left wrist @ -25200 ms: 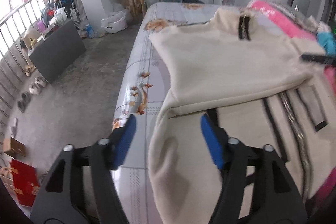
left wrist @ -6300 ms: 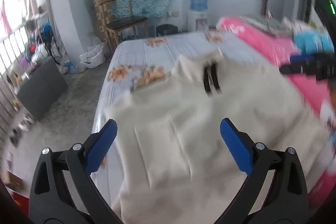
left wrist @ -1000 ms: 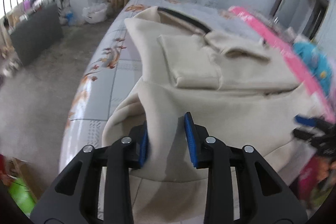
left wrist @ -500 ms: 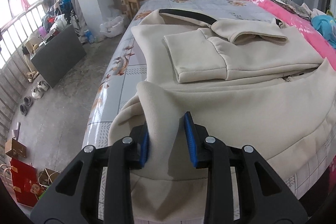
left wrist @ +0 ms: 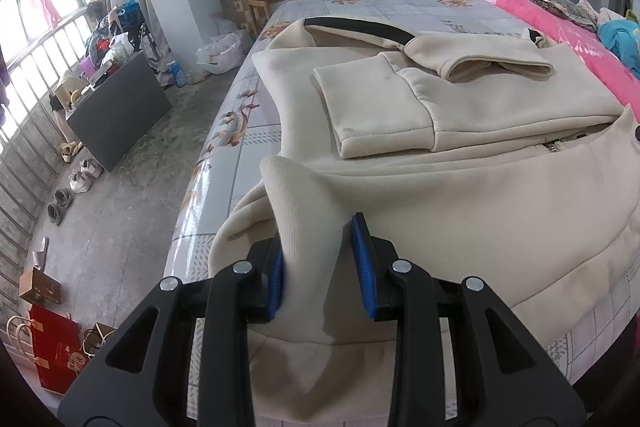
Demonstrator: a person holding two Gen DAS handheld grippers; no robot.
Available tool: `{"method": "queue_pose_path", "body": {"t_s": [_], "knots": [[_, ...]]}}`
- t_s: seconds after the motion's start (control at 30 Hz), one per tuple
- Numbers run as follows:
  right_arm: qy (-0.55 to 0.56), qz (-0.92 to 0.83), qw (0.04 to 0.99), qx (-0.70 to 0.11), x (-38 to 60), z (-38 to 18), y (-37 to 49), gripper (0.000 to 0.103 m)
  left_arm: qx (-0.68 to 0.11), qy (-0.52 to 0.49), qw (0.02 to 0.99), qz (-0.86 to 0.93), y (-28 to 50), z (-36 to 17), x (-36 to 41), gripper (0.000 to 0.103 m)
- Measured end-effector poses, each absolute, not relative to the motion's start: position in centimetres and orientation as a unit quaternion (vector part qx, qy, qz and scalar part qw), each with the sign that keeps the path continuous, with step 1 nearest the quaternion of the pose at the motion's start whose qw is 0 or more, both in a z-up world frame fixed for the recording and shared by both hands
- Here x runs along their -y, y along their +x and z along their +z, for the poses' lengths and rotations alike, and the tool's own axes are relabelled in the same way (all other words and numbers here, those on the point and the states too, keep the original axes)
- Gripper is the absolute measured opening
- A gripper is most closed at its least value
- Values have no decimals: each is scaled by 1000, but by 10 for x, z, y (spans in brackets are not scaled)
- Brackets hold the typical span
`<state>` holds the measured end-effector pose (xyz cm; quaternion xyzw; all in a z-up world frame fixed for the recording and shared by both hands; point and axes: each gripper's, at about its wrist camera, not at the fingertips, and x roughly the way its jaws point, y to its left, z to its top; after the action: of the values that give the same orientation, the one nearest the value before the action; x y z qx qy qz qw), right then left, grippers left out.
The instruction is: Fold large clothes
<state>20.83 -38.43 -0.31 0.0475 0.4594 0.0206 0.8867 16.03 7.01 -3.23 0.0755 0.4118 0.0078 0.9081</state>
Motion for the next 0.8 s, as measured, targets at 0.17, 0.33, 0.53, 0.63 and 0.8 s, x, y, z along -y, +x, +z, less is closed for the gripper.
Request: {"method": "queue_pose_path", "body": {"t_s": [0.17,0.33,0.53,0.63,0.8], "knots": [[44,30,876,-479,383,-5,202,36,-413,76,908,8,161,-32,-69,30],[44,50,867,-494,382,-1,204,36,-413,77,907,9,161,-32,-69,30],[19,44,866,-497,371,-7,224,35,-415,71,907,9,162,-33,-70,30],[-2,38,867,-496,364,-6,223,27,-416,71,907,10,162,-33,-70,30],[-53,19,876,-479,350,4,210,16,-416,71,907,9,162,-33,-70,30]]}}
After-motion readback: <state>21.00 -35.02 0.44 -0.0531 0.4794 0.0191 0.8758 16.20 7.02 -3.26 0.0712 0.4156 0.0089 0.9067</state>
